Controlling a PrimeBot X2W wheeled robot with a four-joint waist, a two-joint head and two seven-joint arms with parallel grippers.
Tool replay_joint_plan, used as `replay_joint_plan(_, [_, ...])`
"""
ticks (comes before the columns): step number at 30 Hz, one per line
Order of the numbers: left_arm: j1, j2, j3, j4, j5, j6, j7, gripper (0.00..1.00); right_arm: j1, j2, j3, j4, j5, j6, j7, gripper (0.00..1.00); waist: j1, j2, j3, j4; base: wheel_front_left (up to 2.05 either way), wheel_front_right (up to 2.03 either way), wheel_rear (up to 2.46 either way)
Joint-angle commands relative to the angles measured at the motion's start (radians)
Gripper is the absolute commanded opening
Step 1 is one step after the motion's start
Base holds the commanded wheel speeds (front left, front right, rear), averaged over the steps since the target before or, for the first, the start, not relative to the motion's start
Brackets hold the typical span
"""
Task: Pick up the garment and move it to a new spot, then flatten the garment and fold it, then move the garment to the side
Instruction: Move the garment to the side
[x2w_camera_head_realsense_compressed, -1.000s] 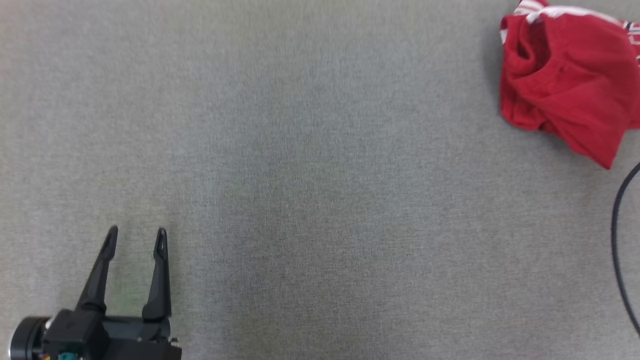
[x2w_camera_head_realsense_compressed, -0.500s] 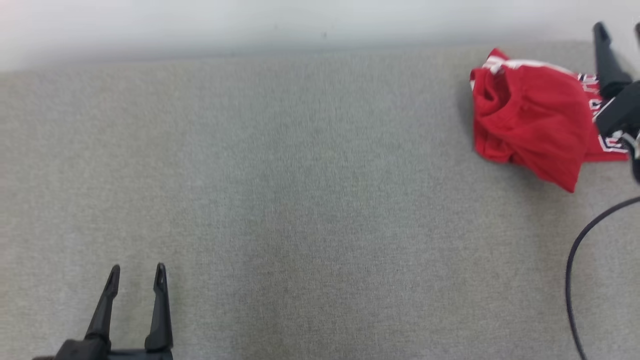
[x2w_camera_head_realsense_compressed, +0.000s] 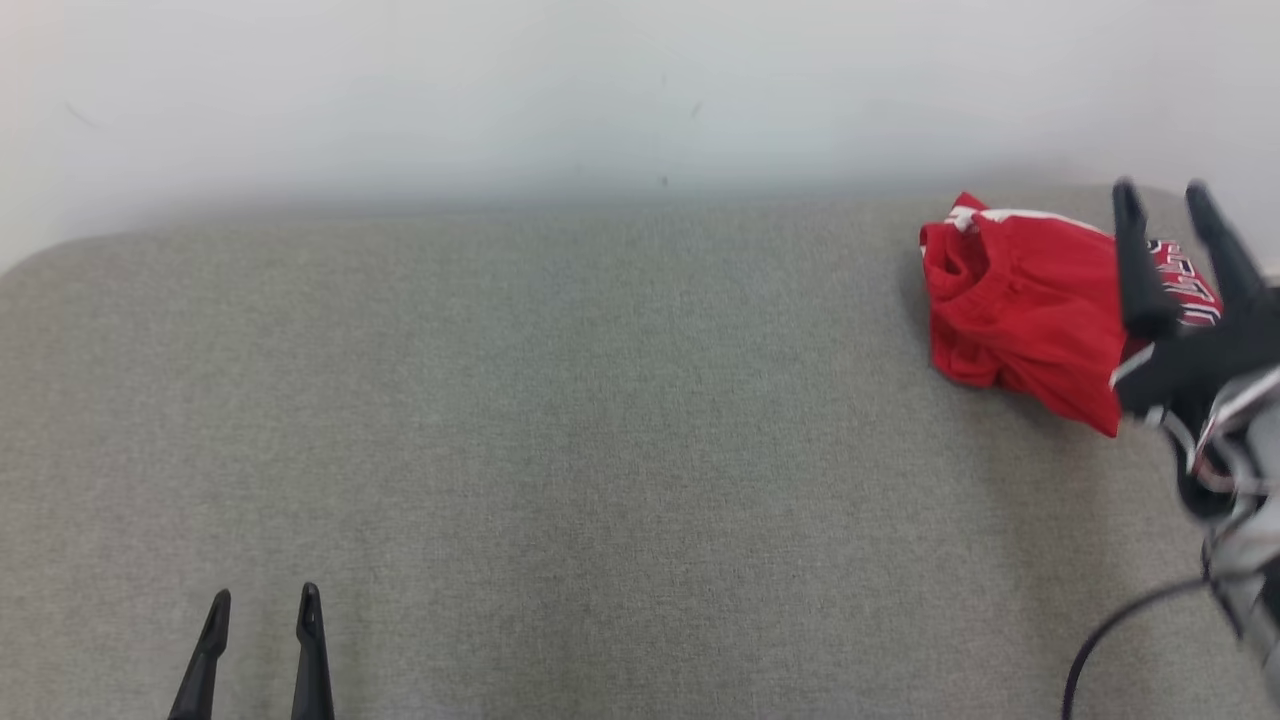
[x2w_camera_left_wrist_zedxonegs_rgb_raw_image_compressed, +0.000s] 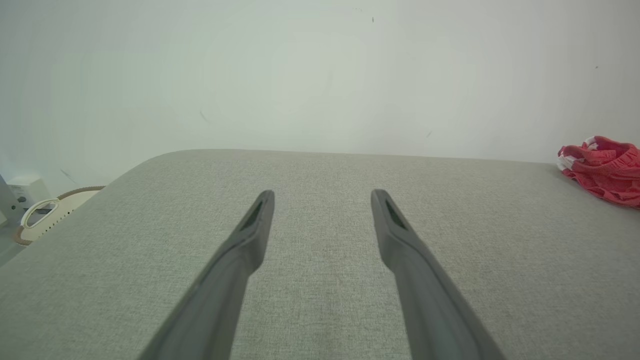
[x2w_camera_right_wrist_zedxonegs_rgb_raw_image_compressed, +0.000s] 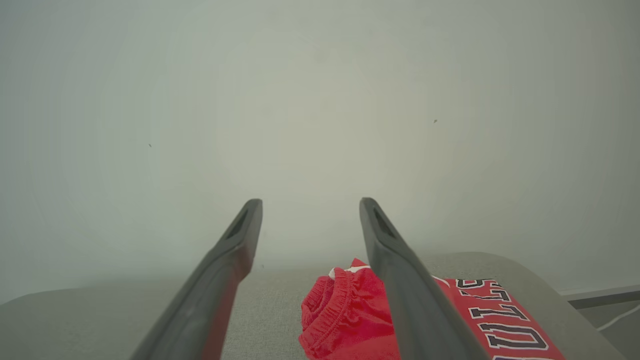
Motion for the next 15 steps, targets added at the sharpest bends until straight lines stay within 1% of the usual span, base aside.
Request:
replay_joint_plan(1, [0.015, 0.001, 0.001, 0.004, -0.010, 0.002, -0.007, 1.00, 0.043, 0.014, -0.017, -0.016, -0.023, -0.001, 0.000, 1.00, 0.0003, 0.0001, -0.025, 0.011, 0.00, 0.00, 0.00])
replay_joint_plan(4, [0.033, 0.000, 0.002, 0.005, -0.012, 0.004, -0.007, 1.00, 0.156, 0.057, -0.106, -0.101, -0.117, -0.001, -0.001, 1.00, 0.0003, 0.0001, -0.049, 0.017, 0.00, 0.00, 0.00])
replay_joint_plan(6, [0.042, 0.000, 0.000, 0.005, -0.014, 0.004, -0.008, 1.00, 0.233, 0.096, -0.172, -0.153, -0.160, -0.001, 0.000, 1.00, 0.0003, 0.0001, -0.065, 0.021, 0.00, 0.00, 0.00])
replay_joint_plan(8, [0.055, 0.001, 0.001, 0.004, -0.016, 0.006, -0.007, 1.00, 0.305, 0.133, -0.207, -0.204, -0.216, -0.001, 0.000, 1.00, 0.0003, 0.0001, -0.078, 0.023, 0.00, 0.00, 0.00])
replay_joint_plan(9, [0.061, 0.002, -0.001, 0.003, -0.019, 0.007, -0.007, 1.00, 0.366, 0.162, -0.242, -0.248, -0.266, -0.001, -0.001, 1.00, 0.0003, 0.0001, -0.086, 0.028, 0.00, 0.00, 0.00])
replay_joint_plan(13, [0.074, 0.001, -0.003, 0.002, -0.021, 0.011, -0.006, 1.00, 0.489, 0.235, -0.310, -0.323, -0.329, -0.001, -0.001, 1.00, 0.0003, 0.0001, -0.100, 0.041, 0.00, 0.00, 0.00])
replay_joint_plan(15, [0.076, 0.002, -0.003, 0.001, -0.023, 0.012, -0.004, 1.00, 0.541, 0.257, -0.324, -0.364, -0.360, -0.001, 0.006, 1.00, 0.0003, 0.0001, -0.104, 0.048, 0.00, 0.00, 0.00])
